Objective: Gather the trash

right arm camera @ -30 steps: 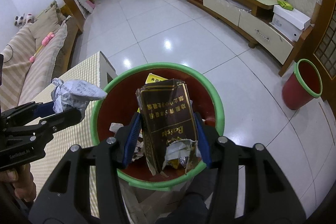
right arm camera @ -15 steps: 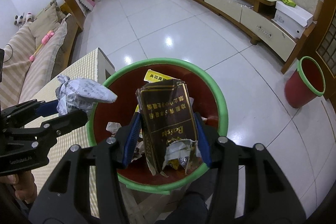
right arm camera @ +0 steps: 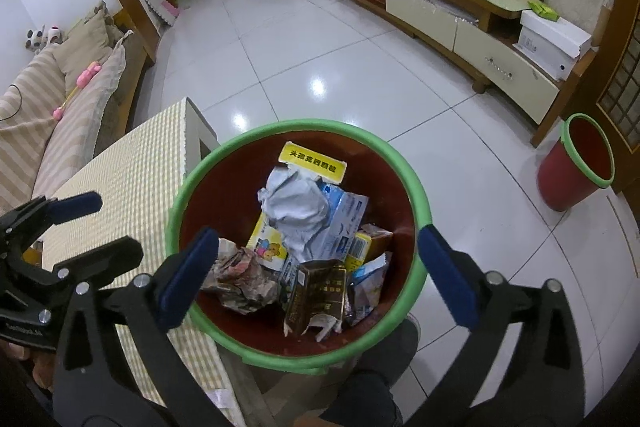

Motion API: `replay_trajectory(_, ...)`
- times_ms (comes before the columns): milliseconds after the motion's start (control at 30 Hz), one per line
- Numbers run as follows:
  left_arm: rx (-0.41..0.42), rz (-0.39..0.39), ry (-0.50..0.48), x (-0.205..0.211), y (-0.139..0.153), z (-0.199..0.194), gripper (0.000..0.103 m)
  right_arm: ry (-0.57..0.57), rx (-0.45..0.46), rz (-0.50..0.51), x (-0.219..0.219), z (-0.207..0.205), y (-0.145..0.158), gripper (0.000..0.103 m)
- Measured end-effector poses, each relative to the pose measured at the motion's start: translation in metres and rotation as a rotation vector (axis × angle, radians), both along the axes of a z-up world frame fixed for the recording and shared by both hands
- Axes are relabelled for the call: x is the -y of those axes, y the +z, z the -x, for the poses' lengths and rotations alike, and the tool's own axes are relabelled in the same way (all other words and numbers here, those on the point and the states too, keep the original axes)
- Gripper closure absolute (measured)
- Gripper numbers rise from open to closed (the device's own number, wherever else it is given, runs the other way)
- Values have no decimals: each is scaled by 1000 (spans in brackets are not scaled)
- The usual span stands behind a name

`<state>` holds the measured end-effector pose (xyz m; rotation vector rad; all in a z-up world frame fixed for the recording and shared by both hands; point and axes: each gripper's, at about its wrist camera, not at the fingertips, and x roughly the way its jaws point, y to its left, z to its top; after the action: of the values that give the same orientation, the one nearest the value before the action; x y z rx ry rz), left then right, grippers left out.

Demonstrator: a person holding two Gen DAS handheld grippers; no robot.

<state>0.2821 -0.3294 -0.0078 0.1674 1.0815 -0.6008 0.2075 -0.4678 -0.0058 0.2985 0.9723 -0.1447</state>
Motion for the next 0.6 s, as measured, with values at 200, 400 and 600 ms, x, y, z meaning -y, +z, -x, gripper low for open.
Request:
replay_trajectory(200,17,8,44,-35,17,19,8,32,34,16,-24,6,18,5)
replay_trajectory(400,41,16,159,-95,35,46,8,107,97,80,-78,22,44,5)
replay_trajectory(600,61,32,273,-160,43,88,8,191,144,84,-138,44,60,5)
